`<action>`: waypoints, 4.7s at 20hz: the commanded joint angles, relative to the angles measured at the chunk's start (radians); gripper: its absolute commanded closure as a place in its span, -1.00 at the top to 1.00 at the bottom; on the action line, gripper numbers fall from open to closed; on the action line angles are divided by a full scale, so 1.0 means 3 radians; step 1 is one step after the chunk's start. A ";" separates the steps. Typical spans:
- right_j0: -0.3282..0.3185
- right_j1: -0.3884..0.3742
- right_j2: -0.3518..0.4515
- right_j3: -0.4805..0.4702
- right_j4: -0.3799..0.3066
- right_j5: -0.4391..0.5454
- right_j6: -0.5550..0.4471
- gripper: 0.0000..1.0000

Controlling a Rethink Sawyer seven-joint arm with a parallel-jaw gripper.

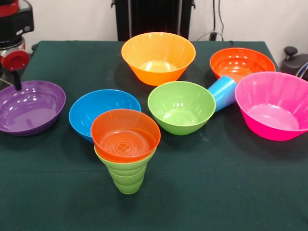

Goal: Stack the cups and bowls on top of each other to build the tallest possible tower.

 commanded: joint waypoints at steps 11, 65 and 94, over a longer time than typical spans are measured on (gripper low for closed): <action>-0.0443 -0.0305 0.0696 0.0363 -0.0461 -0.0356 -0.0156 1.00; 0.0884 -0.0293 0.0314 0.0369 0.0296 -0.0330 0.0957 1.00; 0.0951 -0.0330 0.0401 0.1214 0.0178 -0.0943 0.0938 1.00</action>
